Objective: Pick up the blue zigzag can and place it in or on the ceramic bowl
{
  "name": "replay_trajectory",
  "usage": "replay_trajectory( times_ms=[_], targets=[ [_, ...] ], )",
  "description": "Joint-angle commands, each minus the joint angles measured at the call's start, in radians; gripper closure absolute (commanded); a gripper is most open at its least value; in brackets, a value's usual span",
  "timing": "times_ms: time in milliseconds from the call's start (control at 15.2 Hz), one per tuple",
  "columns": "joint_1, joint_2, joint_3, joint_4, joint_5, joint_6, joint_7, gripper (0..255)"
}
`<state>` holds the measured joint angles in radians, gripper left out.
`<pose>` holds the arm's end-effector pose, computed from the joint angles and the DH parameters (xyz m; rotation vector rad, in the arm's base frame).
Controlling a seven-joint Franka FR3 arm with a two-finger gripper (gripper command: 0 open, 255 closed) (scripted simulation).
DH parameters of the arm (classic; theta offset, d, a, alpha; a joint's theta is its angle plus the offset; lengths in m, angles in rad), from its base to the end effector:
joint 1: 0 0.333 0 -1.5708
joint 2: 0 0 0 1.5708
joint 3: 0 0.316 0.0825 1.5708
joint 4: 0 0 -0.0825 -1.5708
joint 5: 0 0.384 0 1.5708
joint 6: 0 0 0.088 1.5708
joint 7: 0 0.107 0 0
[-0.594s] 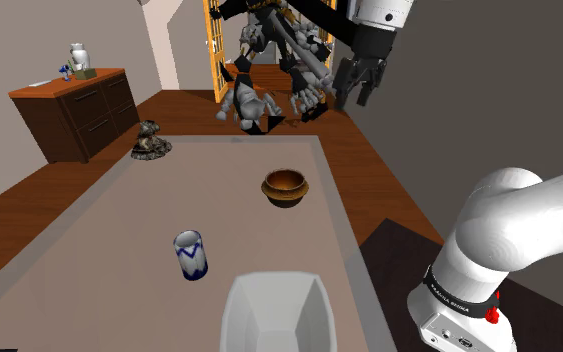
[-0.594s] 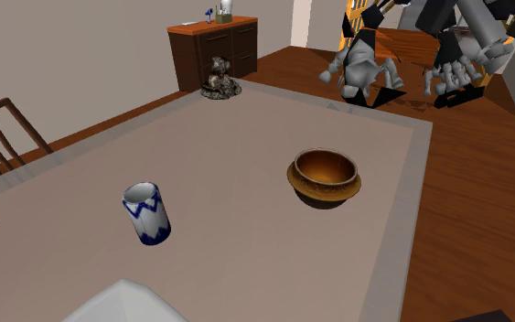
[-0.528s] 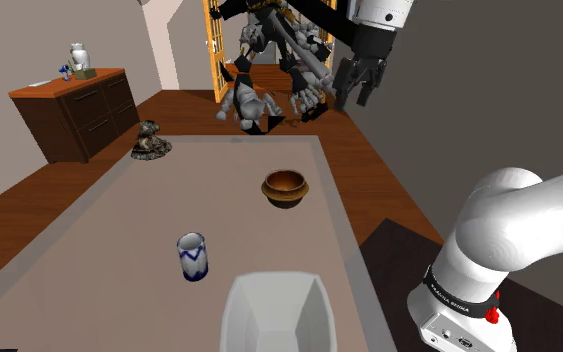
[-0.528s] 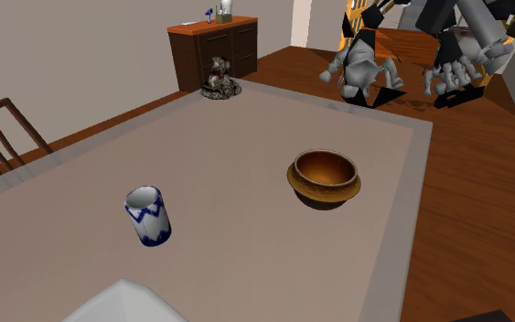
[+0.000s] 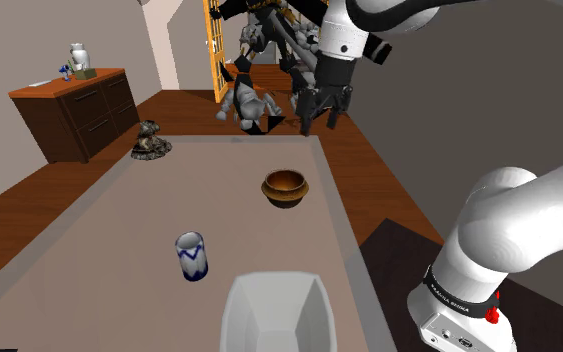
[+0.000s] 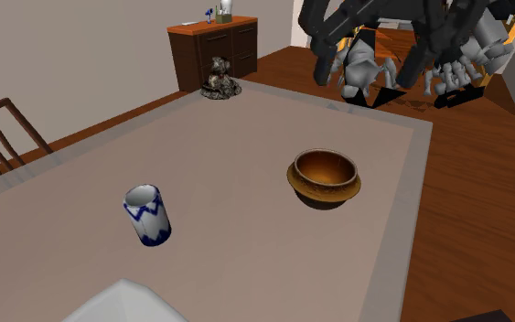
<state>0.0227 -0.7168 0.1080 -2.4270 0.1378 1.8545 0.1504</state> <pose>0.3449 0.0630 0.5589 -3.0515 0.1073 -0.2031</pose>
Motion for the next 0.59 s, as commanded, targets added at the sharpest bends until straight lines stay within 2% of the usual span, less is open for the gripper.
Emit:
replay_trajectory(
  times_ms=[0,528],
  targets=[
    [0.011,0.039,0.036,-0.008,0.018,0.045,0.037,0],
    [0.039,0.256,0.182,0.025,0.056,0.222,0.189,0]
  ],
)
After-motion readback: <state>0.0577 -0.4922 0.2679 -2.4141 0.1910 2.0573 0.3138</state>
